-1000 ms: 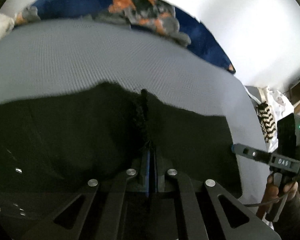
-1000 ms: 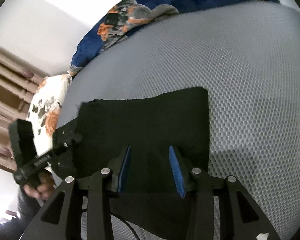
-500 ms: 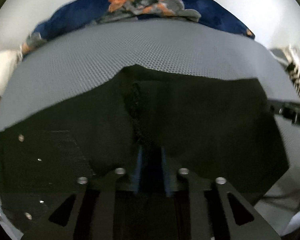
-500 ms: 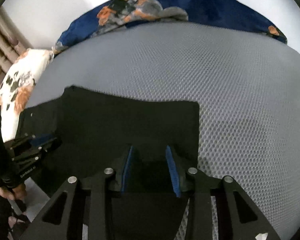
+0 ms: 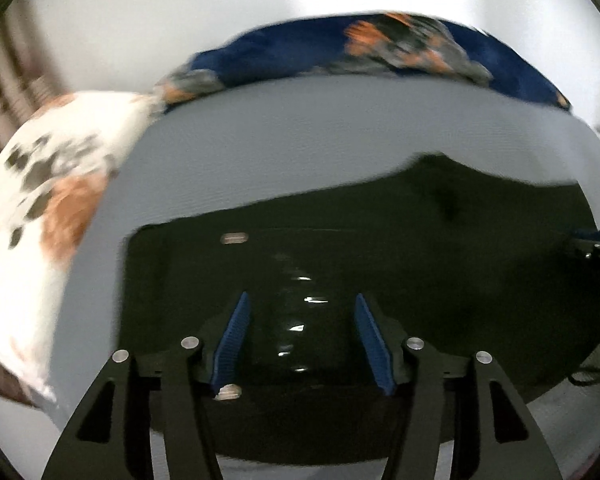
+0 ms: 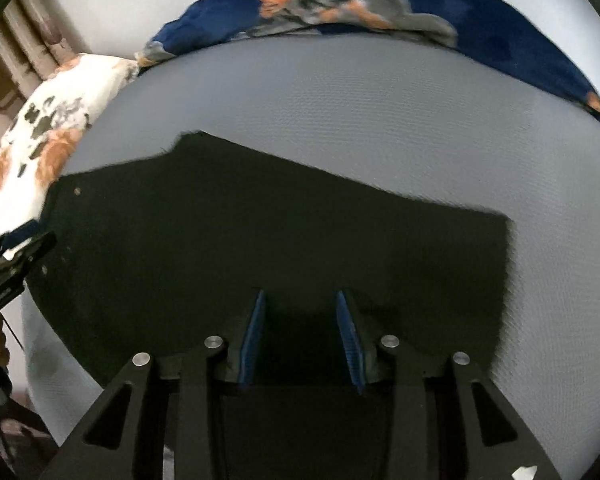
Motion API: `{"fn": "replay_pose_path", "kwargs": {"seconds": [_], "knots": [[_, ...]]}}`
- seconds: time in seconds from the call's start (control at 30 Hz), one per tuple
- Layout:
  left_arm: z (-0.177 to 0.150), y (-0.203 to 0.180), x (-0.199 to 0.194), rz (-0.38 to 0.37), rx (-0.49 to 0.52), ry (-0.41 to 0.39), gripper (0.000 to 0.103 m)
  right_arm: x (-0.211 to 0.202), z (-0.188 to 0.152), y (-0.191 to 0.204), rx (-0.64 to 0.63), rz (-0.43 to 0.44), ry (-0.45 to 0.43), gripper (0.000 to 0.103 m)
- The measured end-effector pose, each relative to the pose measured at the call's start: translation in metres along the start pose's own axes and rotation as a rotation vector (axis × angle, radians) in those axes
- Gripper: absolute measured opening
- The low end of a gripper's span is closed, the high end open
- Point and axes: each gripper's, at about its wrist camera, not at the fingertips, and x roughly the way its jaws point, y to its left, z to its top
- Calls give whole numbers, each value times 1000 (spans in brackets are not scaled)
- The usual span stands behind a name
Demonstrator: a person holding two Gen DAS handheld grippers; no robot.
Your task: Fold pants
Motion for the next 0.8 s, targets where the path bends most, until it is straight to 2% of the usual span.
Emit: {"fn": "replay_pose_path", "kwargs": {"seconds": [0.17,0.3,0.4,0.5,0.6,0.63,0.8], "knots": [[-7,75,-11,59,-124,-25,62,25,31,41,-43,23,0,36],[-15,131,-11,31,-248,-25,64,43,46,69,-77,15,10,36],[-21,162,-4,-36,-317,-10,69,51,54,87,-111,-4,17,38],[-24,180,11,-137,-356,21,69,55,59,101,-135,2,26,46],[-25,194,34,-243,-386,78,69,53,64,110,-142,30,39,46],[-25,196,40,-258,-395,92,69,52,66,111,-140,34,40,47],[-28,208,78,-448,-454,199,69,38,75,113,-127,55,30,53]]}}
